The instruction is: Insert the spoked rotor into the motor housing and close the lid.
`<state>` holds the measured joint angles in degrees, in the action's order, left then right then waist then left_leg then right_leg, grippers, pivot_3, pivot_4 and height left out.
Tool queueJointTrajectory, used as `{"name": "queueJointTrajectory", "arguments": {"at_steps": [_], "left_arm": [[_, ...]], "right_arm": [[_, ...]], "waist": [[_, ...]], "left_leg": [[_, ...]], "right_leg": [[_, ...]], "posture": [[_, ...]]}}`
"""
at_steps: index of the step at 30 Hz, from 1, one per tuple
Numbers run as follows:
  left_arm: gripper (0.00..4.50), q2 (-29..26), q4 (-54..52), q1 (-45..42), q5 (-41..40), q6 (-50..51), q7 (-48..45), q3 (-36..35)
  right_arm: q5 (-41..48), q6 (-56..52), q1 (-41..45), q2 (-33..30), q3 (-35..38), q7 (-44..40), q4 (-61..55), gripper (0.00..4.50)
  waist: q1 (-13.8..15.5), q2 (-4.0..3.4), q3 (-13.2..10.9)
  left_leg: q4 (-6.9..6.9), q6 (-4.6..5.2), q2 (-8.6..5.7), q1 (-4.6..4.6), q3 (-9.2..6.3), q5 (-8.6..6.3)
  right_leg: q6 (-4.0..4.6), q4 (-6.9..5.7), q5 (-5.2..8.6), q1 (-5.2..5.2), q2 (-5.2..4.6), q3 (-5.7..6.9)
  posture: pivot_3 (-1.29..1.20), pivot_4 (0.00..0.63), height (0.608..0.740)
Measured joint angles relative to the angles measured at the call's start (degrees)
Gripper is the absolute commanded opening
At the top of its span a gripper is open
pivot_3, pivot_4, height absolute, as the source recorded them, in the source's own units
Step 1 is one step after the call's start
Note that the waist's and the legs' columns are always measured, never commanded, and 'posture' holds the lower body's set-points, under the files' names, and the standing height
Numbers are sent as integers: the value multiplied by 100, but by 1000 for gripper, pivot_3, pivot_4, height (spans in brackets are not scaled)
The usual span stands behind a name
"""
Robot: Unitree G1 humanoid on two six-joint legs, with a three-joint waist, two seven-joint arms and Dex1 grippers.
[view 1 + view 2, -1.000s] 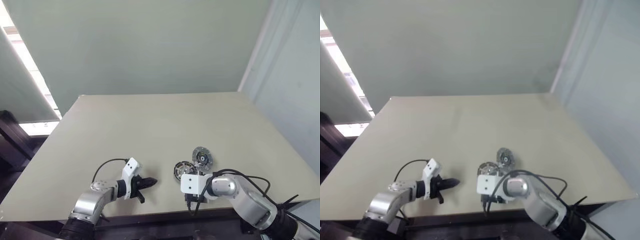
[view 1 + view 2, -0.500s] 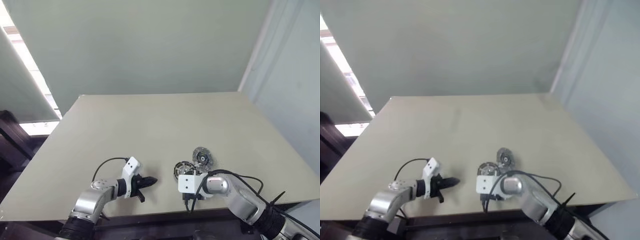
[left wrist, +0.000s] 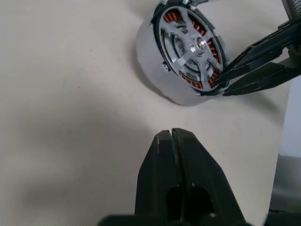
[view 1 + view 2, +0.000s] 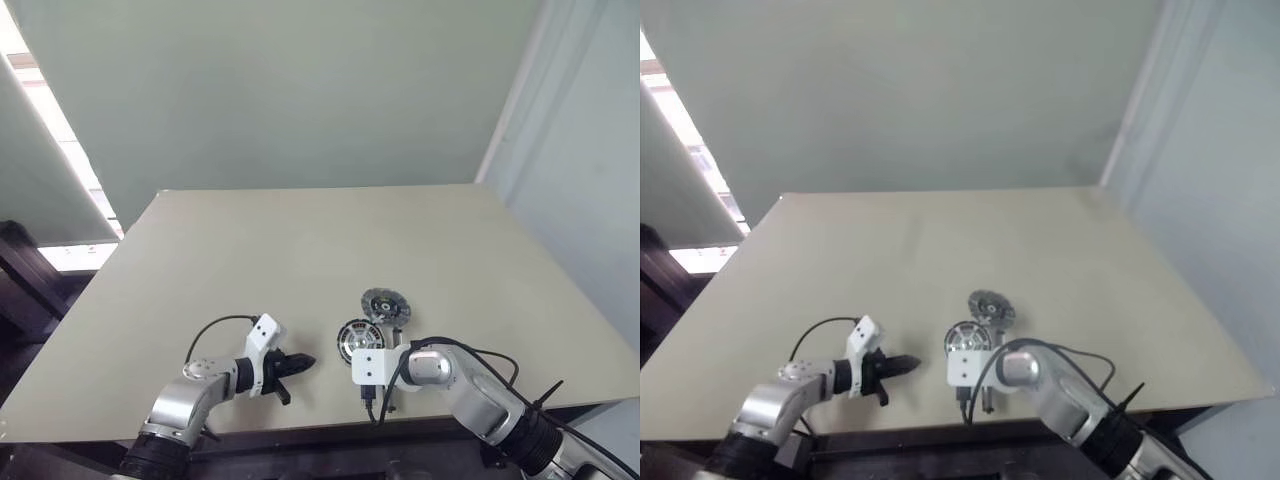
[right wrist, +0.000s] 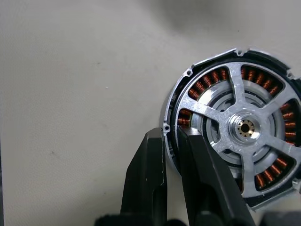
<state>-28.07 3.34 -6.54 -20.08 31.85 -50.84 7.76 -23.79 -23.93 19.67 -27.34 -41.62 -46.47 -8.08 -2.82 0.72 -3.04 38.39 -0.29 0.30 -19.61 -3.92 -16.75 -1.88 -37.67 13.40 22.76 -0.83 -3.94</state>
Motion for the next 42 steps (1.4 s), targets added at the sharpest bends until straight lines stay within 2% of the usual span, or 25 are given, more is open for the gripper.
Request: {"name": "queueJointTrajectory", "arguments": {"at_steps": [6, 9, 17, 21, 26, 30, 34, 42], "left_arm": [[0, 77, 0, 0, 3, -4, 16, 1], [0, 91, 0, 0, 7, -8, 20, 2], [0, 124, 1, 8, 12, -67, 45, 2], [0, 144, 4, 9, 15, -113, 51, 1], [0, 180, 5, 32, 17, -114, 86, 2], [0, 233, 38, 35, 18, -132, 96, 8], [0, 307, 60, 50, 21, -151, 113, 17], [0, 306, 163, 78, 96, -238, 111, 14]], "right_arm": [[2, -129, -1, 76, 39, -35, -12, 76], [79, -534, -23, 218, 175, -125, -97, 75], [350, -3268, -77, 1093, 777, -14, -941, 75], [604, -4058, -76, 1509, 888, 173, -1282, 75], [849, -4418, -68, 1724, 649, 527, -1538, 75], [856, -4741, 54, 1607, 208, 865, -1556, 75], [959, -5322, 612, 1333, -290, 965, -1612, 75], [1550, -6532, 1069, 1672, -322, 1378, -1664, 75]], "waist": [[0, 0, 0], [0, 0, 0], [4, -3, 1], [1, -4, 1], [4, -5, 0], [2, -6, 0], [3, -8, 0], [-1, -10, 2]], "left_leg": [[-1, 0, -1, -1, 1, 0], [-1, 0, 0, -2, 0, 0], [1, -2, -1, -77, -5, 1], [0, -2, -1, -93, -5, 1], [4, -2, -4, -92, -5, 1], [11, -2, -5, -92, -5, 1], [16, -2, -5, -91, -11, 1], [16, -1, -4, -90, -16, 1]], "right_leg": [[0, 0, 0, 1, -1, -1], [0, 0, 0, 2, 0, -1], [-12, -5, -13, 78, 0, 1], [-12, -4, -13, 91, -1, 1], [-13, -3, -12, 87, -4, 5], [-12, -5, -13, 85, -5, 5], [-11, -7, -13, 81, -5, 10], [-11, -8, -14, 80, -4, 14]], "posture": [[0, 0, 740], [0, 0, 740], [0, 0, 740], [0, 0, 740], [0, 0, 740], [0, 0, 740], [0, 0, 740], [0, 0, 740]]}}
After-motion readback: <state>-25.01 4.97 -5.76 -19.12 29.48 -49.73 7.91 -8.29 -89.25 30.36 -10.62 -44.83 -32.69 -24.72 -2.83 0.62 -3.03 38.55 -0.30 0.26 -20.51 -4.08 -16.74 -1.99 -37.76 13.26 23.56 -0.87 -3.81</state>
